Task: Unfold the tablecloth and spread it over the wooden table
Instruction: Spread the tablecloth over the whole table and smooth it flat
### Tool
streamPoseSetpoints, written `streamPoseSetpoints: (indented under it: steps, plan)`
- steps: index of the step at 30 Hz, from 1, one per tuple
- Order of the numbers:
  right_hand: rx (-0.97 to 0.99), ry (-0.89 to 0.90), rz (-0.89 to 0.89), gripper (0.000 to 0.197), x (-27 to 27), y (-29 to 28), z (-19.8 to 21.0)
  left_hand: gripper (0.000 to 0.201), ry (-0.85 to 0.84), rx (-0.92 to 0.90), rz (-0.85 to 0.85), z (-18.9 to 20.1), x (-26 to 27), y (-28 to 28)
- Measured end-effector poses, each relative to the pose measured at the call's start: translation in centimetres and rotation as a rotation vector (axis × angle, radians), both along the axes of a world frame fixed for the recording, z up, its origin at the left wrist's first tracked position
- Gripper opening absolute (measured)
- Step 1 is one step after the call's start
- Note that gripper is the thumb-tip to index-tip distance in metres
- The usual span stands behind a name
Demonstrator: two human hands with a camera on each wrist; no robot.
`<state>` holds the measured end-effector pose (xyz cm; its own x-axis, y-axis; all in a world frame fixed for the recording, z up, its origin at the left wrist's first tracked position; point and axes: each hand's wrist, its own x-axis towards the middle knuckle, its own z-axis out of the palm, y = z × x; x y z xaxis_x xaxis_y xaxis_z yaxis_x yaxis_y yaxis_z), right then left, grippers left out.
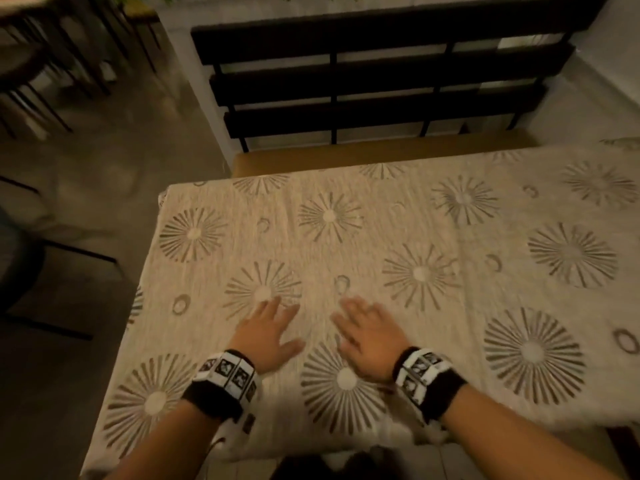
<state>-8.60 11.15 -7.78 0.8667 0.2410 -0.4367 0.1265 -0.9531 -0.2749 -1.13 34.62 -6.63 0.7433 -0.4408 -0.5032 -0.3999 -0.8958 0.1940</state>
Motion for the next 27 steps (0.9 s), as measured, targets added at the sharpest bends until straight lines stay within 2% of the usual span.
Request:
streamPoseSetpoints:
  steps: [2, 4, 7, 10, 13, 15, 17, 21, 24, 27]
  plan:
    - [0.035, 0.019, 0.028, 0.063, -1.6, 1.5, -0.4, 0.091, 0.029, 0.08, -0.005, -1.1, -2.8, -0.5]
    - [0.004, 0.011, -0.057, 0.069, -2.9, -0.7, -1.0, 0.098, 0.008, 0.105, 0.002, -1.7, -3.9, -0.3]
    - [-0.056, 0.046, -0.235, 0.086, -5.3, -8.4, -1.0, 0.102, -0.005, 0.085, 0.013, -1.7, -3.5, -0.2]
    - [-0.207, 0.113, -0.483, 0.107, -9.4, -18.3, -0.4, 0.105, 0.006, 0.072, 0.027, -1.8, -3.3, -0.5]
    - [-0.331, 0.214, -0.765, 0.085, -14.0, -25.4, 0.2, 0.106, -0.006, 0.053, 0.05, -1.7, -3.4, -0.7]
    - [-0.42, 0.266, -0.859, 0.08, -15.0, -26.4, 0.7, 0.107, -0.009, 0.054, 0.057, -1.6, -3.3, -0.8]
    - [-0.463, 0.213, -0.788, 0.076, -13.9, -24.3, 1.3, 0.11, 0.016, 0.065, 0.065, -1.4, -3.2, -1.1]
    - [-0.18, 0.03, -0.461, 0.077, -9.6, -15.7, 2.0, 0.109, 0.006, 0.152, 0.067, -0.5, -2.9, -2.9]
    - [0.024, 0.109, -0.25, 0.067, -6.2, -10.7, 2.0, 0.09, -0.052, 0.151, -0.011, 0.4, -3.0, -6.8]
    - [0.06, 0.131, -0.167, 0.076, -2.1, -9.9, 2.9, 0.084, -0.072, 0.02, -0.016, 0.8, -2.7, -12.2]
